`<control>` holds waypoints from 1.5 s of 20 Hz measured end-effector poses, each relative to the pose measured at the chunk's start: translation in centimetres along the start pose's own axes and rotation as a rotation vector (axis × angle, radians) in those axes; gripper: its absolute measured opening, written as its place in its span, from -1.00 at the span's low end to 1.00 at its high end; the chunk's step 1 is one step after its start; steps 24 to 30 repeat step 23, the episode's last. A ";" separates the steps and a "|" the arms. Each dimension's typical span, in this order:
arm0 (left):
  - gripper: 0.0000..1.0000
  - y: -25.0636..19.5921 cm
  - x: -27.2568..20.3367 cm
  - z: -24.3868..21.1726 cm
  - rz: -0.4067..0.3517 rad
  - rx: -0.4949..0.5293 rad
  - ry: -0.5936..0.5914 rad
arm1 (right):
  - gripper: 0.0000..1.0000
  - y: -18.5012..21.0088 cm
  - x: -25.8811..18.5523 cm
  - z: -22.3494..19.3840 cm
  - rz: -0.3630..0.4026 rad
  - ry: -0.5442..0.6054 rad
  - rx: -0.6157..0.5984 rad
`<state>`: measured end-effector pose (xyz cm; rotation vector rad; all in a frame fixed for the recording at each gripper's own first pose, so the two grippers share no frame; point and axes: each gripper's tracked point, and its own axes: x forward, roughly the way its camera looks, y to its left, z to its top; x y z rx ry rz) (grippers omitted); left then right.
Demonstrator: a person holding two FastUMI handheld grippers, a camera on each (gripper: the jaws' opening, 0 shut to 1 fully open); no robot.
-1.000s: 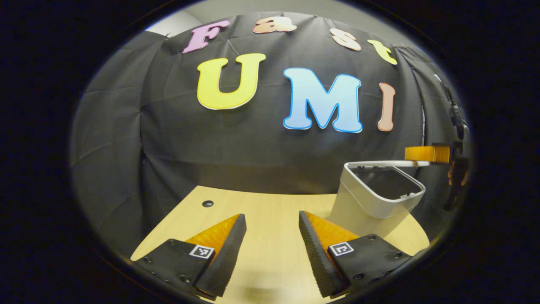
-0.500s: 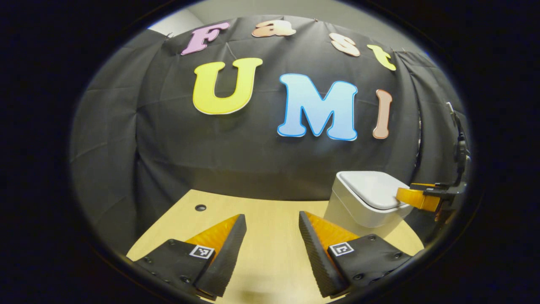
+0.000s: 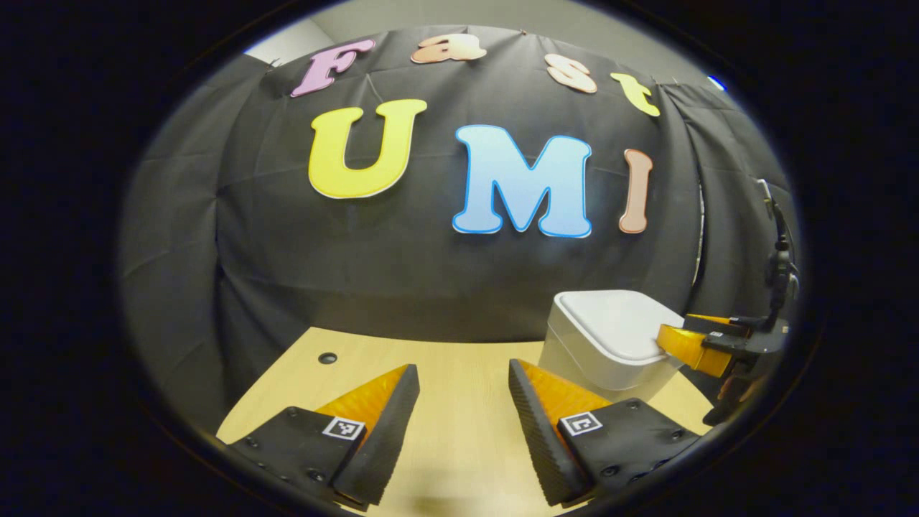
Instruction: Press the lid of the desktop garbage bin to open it, pick up the crumpled paper on the desktop and throw it into the bin, then pick up the pop can on the desktop and drop it into the bin, and finally close the garbage bin lid.
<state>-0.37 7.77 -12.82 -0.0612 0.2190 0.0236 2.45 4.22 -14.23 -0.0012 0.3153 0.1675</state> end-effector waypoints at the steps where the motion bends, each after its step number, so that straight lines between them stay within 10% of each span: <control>1: 0.73 -0.2 -0.2 0.1 -0.004 0.001 -0.003 | 0.82 0.0 -0.1 0.1 0.009 -0.018 0.006; 30: 0.72 -8.0 -5.2 5.4 -0.167 0.030 -0.119 | 0.80 -0.5 -14.2 5.9 -0.082 -0.255 0.043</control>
